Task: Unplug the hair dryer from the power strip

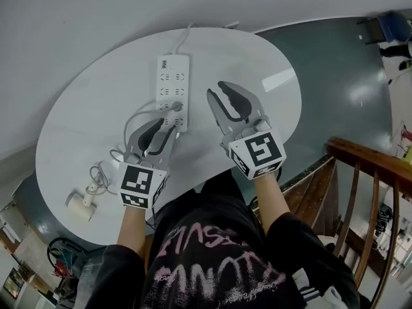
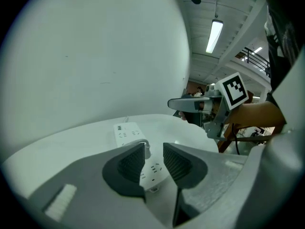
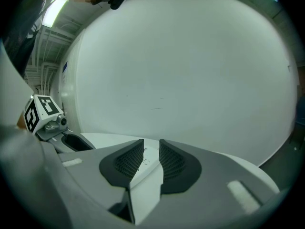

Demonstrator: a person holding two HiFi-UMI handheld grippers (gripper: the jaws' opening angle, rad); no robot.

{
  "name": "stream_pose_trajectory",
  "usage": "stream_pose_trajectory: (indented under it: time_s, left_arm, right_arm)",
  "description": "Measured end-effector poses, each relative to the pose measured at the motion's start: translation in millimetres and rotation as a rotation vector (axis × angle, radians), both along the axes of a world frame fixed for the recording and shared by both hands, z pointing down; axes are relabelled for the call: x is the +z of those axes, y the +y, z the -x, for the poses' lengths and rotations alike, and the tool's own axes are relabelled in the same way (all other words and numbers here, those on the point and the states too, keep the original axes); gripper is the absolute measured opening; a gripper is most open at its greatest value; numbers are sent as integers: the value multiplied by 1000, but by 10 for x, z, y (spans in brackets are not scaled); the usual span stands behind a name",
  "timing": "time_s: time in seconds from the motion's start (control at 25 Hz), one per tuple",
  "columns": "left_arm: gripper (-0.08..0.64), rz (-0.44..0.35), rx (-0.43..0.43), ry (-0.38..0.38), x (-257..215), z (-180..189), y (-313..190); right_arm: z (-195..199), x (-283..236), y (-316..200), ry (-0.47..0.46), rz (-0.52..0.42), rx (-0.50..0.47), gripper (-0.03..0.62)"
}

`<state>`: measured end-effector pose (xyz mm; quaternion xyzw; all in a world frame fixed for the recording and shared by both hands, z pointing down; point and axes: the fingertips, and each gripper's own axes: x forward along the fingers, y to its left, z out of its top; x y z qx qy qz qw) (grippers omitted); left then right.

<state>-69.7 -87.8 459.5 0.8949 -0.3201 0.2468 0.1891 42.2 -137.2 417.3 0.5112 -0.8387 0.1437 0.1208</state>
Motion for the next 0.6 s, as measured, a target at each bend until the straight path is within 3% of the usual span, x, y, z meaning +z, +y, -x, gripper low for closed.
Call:
stream_pose_trajectory:
  time_s: [0.36,0.6]
  left_arm:
    - [158,29,94,-154,408,-188,-104]
    - [158,59,109,-188,521,-273,-187]
  right_arm:
    - [-45,60,-20,-14,3,15,109]
    - [-150,76,-18,-14,13,38,109]
